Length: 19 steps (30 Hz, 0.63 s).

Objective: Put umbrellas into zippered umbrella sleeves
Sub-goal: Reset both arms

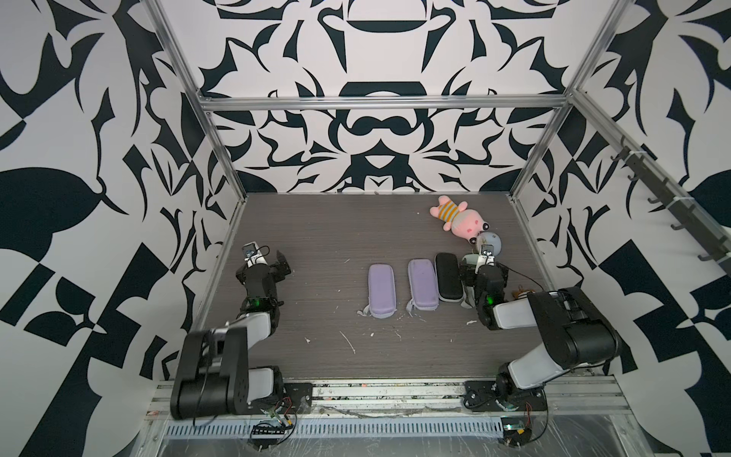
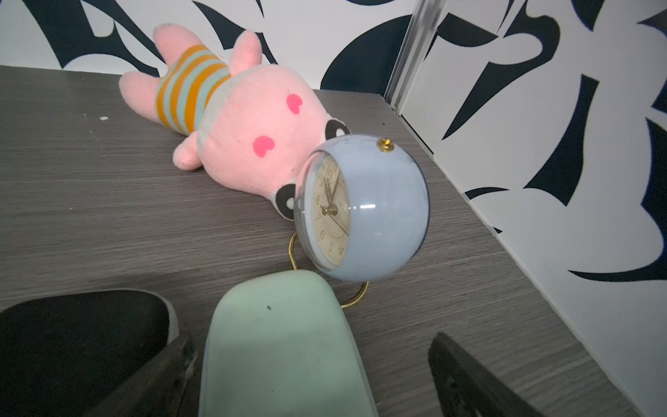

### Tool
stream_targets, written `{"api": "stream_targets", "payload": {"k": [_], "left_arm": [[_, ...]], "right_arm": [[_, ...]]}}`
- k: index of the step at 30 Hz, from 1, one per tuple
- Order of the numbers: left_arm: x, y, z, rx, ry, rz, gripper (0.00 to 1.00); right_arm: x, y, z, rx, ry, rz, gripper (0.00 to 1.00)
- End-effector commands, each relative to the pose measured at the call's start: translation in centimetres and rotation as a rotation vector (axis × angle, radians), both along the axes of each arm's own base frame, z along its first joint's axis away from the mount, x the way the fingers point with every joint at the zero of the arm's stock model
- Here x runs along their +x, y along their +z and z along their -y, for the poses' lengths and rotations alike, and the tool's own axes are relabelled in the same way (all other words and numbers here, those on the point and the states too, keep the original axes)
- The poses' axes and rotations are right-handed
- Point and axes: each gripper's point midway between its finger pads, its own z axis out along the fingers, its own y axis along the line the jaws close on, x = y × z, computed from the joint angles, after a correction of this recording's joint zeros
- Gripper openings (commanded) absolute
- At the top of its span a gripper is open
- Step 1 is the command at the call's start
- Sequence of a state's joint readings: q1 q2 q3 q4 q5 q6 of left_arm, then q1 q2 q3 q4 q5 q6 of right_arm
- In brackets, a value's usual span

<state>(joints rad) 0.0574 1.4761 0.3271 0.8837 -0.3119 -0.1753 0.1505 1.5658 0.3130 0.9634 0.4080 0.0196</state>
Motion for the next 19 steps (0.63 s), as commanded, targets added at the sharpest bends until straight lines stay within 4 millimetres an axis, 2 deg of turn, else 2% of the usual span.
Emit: {"api": "stream_targets", "payload": {"k": [1, 4, 19], "left_arm": [[0.94, -0.15, 0.93, 0.02, -0.065, 0.047, 1.0], [0.96, -0.31, 0.2, -0.017, -0.035, 0.018, 1.0], [1.1, -0.27, 0.36, -0.005, -0.038, 0.012, 1.0]], "right_arm": [[0.63, 1.03, 0.44, 0.002, -0.033, 0.025, 1.0], [0.47, 1.08, 0.61, 0.001, -0.042, 0.029, 1.0], [0.53, 1.04, 0.42, 0.002, -0.03, 0.027, 1.0]]}}
